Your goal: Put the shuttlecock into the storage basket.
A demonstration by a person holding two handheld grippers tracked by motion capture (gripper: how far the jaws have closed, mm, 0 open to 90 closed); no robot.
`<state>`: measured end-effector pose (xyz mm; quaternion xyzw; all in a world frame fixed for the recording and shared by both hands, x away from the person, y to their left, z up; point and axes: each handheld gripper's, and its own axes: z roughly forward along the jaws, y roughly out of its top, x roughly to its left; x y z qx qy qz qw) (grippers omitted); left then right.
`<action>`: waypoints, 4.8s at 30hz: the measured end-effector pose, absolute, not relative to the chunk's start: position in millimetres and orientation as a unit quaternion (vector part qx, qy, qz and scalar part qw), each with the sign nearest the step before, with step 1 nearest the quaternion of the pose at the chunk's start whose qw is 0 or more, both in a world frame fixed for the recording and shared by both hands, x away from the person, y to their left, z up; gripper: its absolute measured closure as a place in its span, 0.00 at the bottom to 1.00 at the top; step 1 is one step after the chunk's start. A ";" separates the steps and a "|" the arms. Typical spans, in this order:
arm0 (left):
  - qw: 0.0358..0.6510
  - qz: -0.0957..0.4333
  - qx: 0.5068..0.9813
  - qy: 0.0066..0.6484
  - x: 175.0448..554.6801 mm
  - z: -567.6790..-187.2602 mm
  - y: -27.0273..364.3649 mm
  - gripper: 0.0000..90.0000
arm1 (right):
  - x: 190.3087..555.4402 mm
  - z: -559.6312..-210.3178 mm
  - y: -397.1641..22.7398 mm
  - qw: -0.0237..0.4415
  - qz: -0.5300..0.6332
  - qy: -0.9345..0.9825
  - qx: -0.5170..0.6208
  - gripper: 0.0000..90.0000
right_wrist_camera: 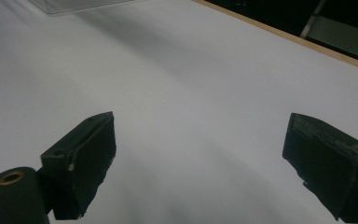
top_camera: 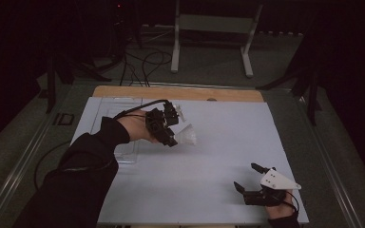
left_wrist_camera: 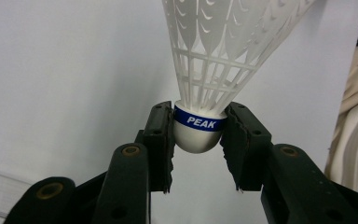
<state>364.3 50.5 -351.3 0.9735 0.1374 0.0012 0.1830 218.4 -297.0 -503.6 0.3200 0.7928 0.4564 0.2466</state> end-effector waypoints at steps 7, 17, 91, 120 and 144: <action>0.184 0.002 0.972 0.146 366.6 -348.1 58.6 0.72 | 218.4 -503.7 -297.3 0.246 0.456 0.793 0.320 0.11; 0.182 0.005 0.970 0.161 368.1 -344.1 73.8 0.72 | 218.4 -503.5 -296.9 0.247 0.457 0.793 0.319 0.11; 0.180 0.034 0.932 0.311 363.5 -344.7 206.2 0.72 | 219.0 -504.1 -293.2 0.248 0.454 0.797 0.312 0.11; 0.170 0.050 0.913 0.368 366.9 -357.3 247.4 0.72 | 219.7 -505.2 -292.6 0.244 0.453 0.797 0.315 0.11; 0.165 0.081 0.921 0.343 373.1 -397.6 263.4 0.72 | 220.0 -505.5 -292.3 0.243 0.452 0.799 0.313 0.11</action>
